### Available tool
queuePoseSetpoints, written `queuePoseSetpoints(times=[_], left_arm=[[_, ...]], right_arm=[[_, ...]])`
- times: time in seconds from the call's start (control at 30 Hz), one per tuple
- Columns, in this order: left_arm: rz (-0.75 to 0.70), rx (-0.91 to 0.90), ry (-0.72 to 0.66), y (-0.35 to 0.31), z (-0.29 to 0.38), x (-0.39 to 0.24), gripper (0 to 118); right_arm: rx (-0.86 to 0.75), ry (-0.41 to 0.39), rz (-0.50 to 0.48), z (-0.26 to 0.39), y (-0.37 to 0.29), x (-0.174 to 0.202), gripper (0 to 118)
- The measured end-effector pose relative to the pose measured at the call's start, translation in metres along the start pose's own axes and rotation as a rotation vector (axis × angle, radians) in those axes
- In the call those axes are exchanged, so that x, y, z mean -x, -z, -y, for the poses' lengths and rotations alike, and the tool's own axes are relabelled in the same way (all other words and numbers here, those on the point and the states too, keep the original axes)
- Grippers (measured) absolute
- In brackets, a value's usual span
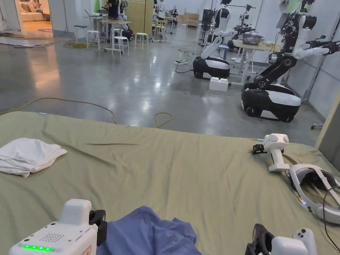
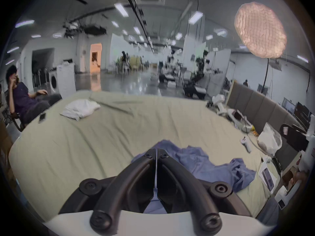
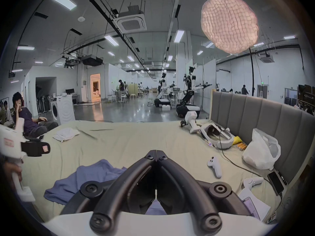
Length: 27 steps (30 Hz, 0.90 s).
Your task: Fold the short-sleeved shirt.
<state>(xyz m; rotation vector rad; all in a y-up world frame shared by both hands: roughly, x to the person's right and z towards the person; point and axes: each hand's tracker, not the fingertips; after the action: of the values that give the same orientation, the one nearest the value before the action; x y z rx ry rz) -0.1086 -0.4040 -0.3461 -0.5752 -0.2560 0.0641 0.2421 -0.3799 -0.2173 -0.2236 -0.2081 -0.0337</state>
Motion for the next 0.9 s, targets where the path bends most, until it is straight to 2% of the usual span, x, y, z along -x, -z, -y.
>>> queuePoseSetpoints(times=[0.2,0.23,0.27,0.3,0.37,0.4,0.63,0.73,0.8,0.83,0.87,0.9], left_arm=[[0.063,0.237,0.028,0.131,-0.030,0.019,3],[0.025,0.248,0.054,0.148,-0.033,0.017,3],[0.015,0.255,0.085,0.167,-0.037,0.016,11],[0.026,0.278,0.115,0.177,-0.041,0.009,26],[0.044,0.341,0.138,0.207,-0.045,0.002,69],[0.059,0.376,0.143,0.222,-0.046,-0.001,75],[0.065,0.488,0.173,0.288,-0.034,-0.025,76],[0.044,0.551,0.236,0.311,-0.019,-0.032,76],[0.010,0.524,0.257,0.311,-0.013,-0.040,74],[0.002,0.510,0.261,0.300,-0.011,-0.043,72],[-0.003,0.508,0.251,0.297,-0.011,-0.046,63],[-0.002,0.504,0.251,0.295,-0.010,-0.048,47]], right_arm=[[0.085,-0.006,0.033,0.019,0.023,-0.020,0],[0.096,-0.007,0.039,0.021,0.026,-0.023,0],[0.110,-0.007,0.045,0.024,0.029,-0.027,0],[0.124,-0.010,0.053,0.027,0.032,-0.031,0],[0.148,-0.018,0.067,0.032,0.038,-0.039,0],[0.162,-0.020,0.077,0.035,0.040,-0.043,0],[0.234,-0.029,0.128,0.050,0.044,-0.068,0],[0.263,-0.032,0.149,0.057,0.044,-0.076,0],[0.286,-0.030,0.157,0.062,0.044,-0.081,0],[0.299,-0.028,0.163,0.064,0.045,-0.083,0],[0.307,-0.022,0.166,0.066,0.046,-0.084,0],[0.318,-0.013,0.168,0.068,0.047,-0.086,0]])
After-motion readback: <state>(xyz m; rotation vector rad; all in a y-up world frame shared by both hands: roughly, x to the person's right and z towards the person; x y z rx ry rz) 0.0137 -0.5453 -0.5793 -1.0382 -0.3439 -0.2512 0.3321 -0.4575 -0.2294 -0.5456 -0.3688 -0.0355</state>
